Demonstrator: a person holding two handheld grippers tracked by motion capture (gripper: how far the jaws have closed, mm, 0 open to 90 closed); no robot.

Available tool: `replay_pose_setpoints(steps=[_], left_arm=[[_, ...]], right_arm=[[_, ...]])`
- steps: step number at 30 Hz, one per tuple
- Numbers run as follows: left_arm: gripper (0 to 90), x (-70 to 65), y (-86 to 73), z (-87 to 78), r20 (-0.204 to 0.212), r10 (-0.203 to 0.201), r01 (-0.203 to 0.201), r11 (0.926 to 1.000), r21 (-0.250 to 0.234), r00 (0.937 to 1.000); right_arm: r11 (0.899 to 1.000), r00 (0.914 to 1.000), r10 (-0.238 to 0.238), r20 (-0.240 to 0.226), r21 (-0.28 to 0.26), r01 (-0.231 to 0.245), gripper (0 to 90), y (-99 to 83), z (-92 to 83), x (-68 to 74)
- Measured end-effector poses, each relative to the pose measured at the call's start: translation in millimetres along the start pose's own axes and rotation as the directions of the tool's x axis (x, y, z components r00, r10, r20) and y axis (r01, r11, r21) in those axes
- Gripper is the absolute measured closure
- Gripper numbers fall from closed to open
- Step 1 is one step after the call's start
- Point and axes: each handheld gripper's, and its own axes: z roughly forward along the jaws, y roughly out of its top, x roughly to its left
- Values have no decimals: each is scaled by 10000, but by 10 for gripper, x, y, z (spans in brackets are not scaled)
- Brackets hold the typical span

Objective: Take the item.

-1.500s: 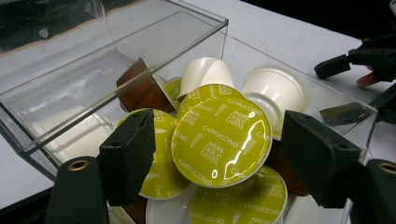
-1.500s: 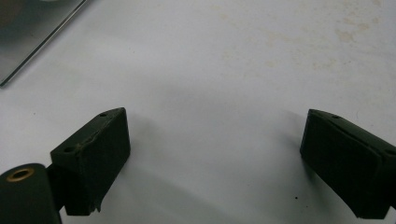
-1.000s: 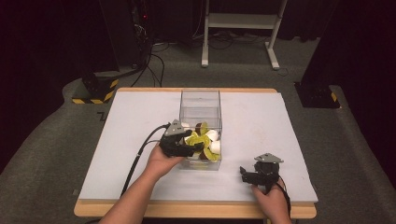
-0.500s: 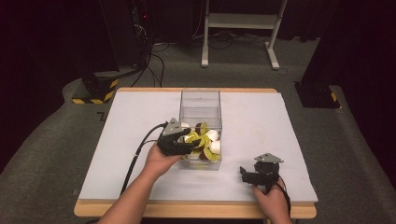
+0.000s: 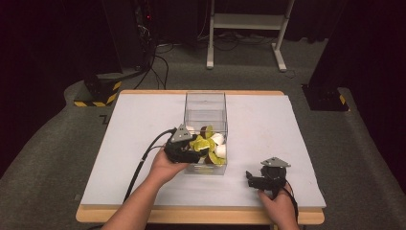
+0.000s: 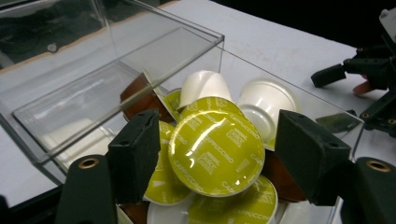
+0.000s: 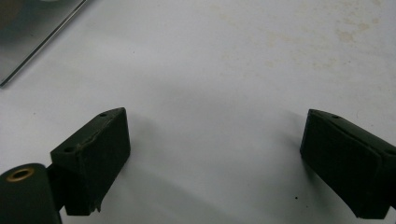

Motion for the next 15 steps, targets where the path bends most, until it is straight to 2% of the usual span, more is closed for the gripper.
replay_pose_setpoints(steps=[2, 7, 9, 15], left_arm=[[281, 8, -16, 15, -31, 190, -189, 9996, 194, 9998], [270, 19, -41, 70, -136, 207, -202, 9990, 387, 9997], [271, 27, -48, 87, -252, 398, -385, 9981, 479, 9989], [290, 41, -57, 107, -156, 192, -182, 9978, 633, 9997]], right_arm=[[10000, 10000, 0, 0, -1, 0, 82, 0, 0, 0], [10000, 10000, -2, 3, 0, 2, 82, 0, 0, 0], [10000, 10000, -3, 2, -1, 3, 82, 0, 0, 0], [10000, 10000, -2, 0, 0, 2, 82, 0, 0, 0]])
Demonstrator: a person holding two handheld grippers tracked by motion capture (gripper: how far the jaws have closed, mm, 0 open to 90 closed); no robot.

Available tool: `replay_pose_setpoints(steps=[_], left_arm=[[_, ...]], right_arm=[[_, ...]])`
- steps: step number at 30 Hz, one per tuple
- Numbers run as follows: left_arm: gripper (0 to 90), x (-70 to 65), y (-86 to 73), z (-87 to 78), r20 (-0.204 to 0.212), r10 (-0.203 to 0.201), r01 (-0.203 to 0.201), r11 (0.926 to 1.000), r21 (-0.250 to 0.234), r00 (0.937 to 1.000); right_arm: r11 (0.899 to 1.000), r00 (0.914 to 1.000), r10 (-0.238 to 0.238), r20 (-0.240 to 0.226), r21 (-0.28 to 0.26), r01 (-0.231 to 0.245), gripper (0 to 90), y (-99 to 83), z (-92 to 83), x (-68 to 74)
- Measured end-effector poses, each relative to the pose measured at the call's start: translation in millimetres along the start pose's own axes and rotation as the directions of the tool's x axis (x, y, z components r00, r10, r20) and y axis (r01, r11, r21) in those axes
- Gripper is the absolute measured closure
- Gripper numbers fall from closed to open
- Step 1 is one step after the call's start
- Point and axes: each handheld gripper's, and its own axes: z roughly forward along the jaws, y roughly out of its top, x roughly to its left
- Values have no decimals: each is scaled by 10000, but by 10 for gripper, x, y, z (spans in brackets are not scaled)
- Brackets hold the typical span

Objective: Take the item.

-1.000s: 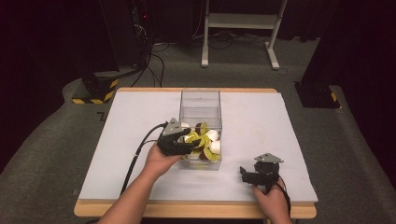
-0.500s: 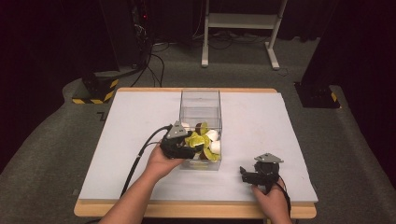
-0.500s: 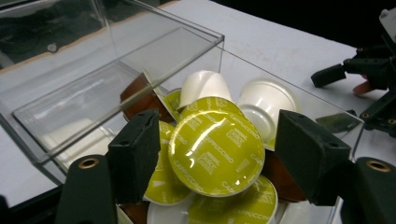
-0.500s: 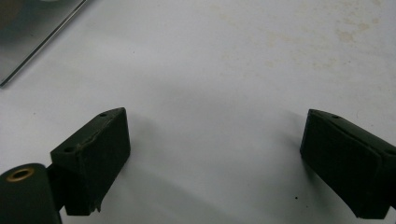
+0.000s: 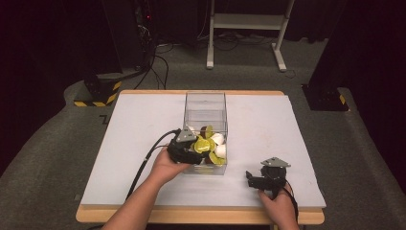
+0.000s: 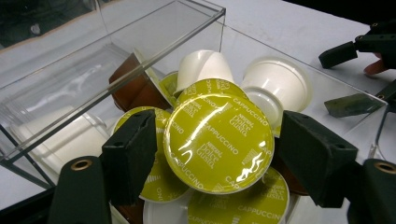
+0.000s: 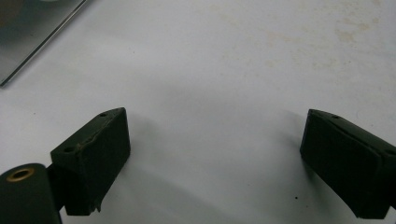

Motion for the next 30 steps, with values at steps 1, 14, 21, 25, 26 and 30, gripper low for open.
replay_pose_setpoints(steps=[1, 14, 21, 25, 26, 30], left_arm=[[291, 4, -2, 3, 10, 33, -33, 10000, 30, 10000], [360, 11, -29, -7, 14, 177, -177, 9998, -87, 9998], [377, 17, -34, -29, 53, 199, -198, 9997, -168, 9998], [378, 10, -21, -54, 96, 75, -71, 9993, -379, 9999], [378, 5, -17, -60, 87, 37, -33, 9990, -456, 10000], [378, -10, 1, -94, 171, 76, -66, 9983, -582, 9998]], right_arm=[[10000, 10000, 2, 1, 0, -2, 82, 0, 0, 0], [10000, 10000, 2, -2, -2, -2, 82, 0, 0, 0], [10000, 10000, 1, -2, -1, -1, 82, 0, 0, 0], [10000, 10000, 0, -3, -2, 0, 82, 0, 0, 0], [10000, 10000, 0, -3, 0, 0, 82, 0, 0, 0], [10000, 10000, 2, -1, -1, -2, 82, 0, 0, 0]])
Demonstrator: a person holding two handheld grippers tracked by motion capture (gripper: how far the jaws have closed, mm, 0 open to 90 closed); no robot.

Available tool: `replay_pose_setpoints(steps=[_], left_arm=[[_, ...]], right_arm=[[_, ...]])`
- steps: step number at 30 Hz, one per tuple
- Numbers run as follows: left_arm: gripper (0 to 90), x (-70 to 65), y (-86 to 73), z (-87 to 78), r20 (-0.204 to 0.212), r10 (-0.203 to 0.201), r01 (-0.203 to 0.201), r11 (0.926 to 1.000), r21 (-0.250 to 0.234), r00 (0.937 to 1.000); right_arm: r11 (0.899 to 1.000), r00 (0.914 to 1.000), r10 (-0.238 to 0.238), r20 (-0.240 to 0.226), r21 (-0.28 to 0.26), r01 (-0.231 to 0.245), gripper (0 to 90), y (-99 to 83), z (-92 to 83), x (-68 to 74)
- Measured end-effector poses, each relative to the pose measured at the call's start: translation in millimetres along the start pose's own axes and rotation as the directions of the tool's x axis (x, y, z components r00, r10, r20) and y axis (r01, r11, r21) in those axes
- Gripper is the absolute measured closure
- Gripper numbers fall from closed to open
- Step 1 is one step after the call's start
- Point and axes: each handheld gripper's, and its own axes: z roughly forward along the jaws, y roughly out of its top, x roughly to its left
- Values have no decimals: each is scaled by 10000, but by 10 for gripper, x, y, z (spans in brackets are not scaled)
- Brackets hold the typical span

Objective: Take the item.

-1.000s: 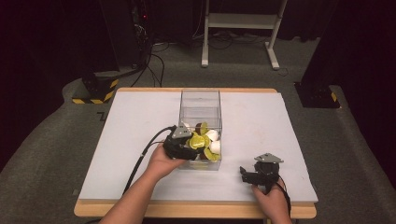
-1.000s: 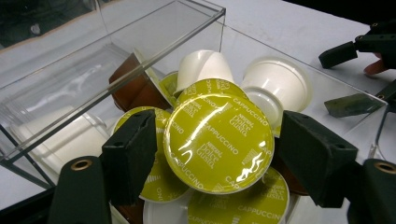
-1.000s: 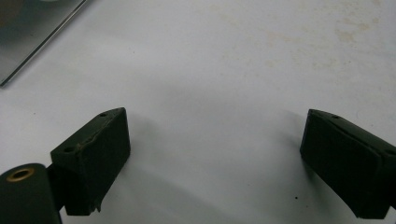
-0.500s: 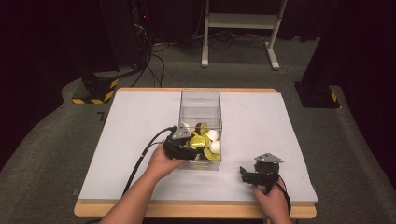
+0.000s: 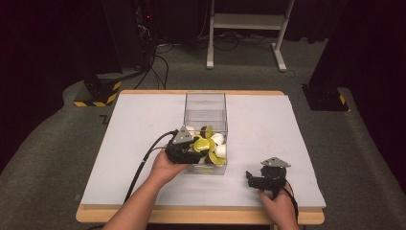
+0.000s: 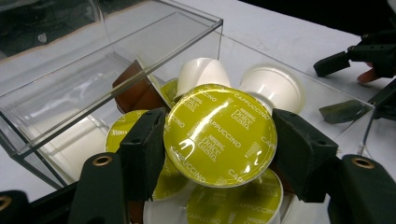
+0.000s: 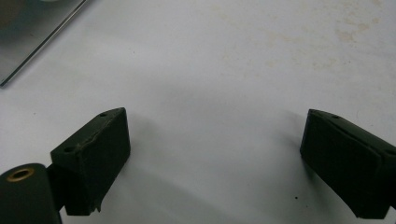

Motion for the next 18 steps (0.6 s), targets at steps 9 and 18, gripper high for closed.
replay_pose_setpoints(steps=[9, 18], left_arm=[[379, -3, 23, -59, -51, -97, 96, 9994, -334, 9999], [379, 16, 42, -114, -137, -50, 43, 9988, -490, 9999]], right_arm=[[10000, 10000, -3, 6, -1, 3, 82, 0, 0, 1], [10000, 10000, -10, 13, 2, 10, 82, 0, 0, 2]])
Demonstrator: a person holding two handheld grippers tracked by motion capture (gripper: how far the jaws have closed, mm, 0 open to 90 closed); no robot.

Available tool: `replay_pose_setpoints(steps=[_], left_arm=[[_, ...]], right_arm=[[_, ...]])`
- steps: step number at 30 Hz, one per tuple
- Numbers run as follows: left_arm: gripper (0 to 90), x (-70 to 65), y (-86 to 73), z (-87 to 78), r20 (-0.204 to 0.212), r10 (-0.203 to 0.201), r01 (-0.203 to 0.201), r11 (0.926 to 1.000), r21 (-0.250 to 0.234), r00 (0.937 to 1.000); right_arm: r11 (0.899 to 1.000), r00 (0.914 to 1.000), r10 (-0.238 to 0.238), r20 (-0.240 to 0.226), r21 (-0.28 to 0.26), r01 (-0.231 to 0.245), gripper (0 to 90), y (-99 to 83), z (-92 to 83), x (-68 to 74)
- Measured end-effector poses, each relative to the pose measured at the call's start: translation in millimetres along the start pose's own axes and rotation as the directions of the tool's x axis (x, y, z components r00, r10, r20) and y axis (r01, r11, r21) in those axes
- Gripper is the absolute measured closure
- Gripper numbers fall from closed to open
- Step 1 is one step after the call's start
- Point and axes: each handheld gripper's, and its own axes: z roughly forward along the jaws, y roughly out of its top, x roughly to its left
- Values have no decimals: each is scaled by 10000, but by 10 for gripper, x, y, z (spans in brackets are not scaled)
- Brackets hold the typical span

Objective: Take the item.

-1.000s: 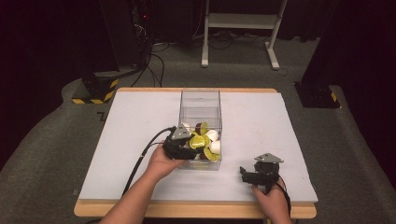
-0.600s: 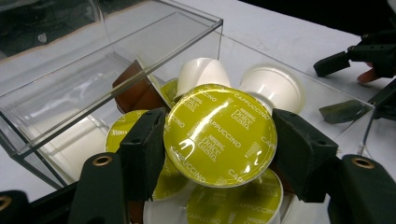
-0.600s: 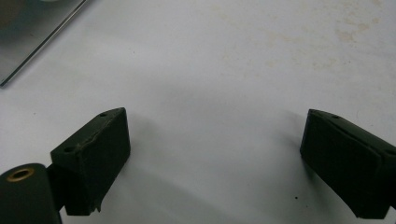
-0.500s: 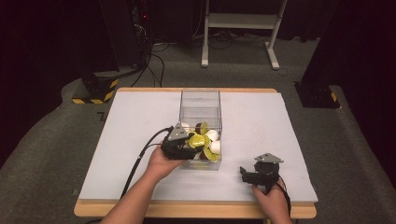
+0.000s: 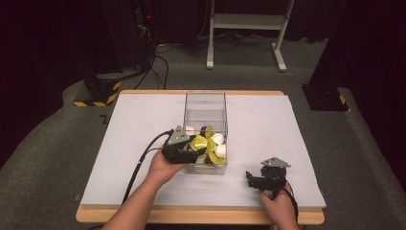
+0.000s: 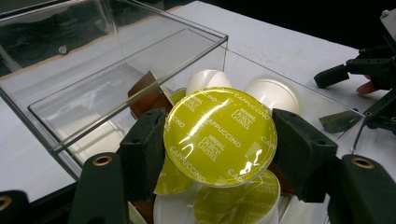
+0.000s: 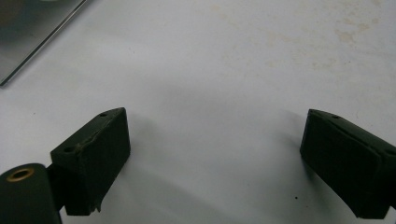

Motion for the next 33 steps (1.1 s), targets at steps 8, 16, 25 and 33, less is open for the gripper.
replay_pose_setpoints(steps=[8, 16, 25, 33], left_arm=[[379, 20, 17, -62, -104, -102, 100, 9997, -214, 9999], [379, 17, 23, -110, -122, -55, 53, 9997, -220, 9999], [379, 51, 34, -176, -185, -134, 129, 9995, -295, 9997], [379, 110, 73, -278, -354, -229, 211, 9985, -502, 9991]], right_arm=[[10000, 10000, 2, -3, -1, -2, 82, 0, 0, 0], [10000, 10000, -2, 3, -4, 2, 83, -1, 0, 1], [10000, 10000, 0, 2, -4, 0, 83, -1, -1, 1], [10000, 10000, 2, -7, -3, -2, 82, 0, 0, -1]])
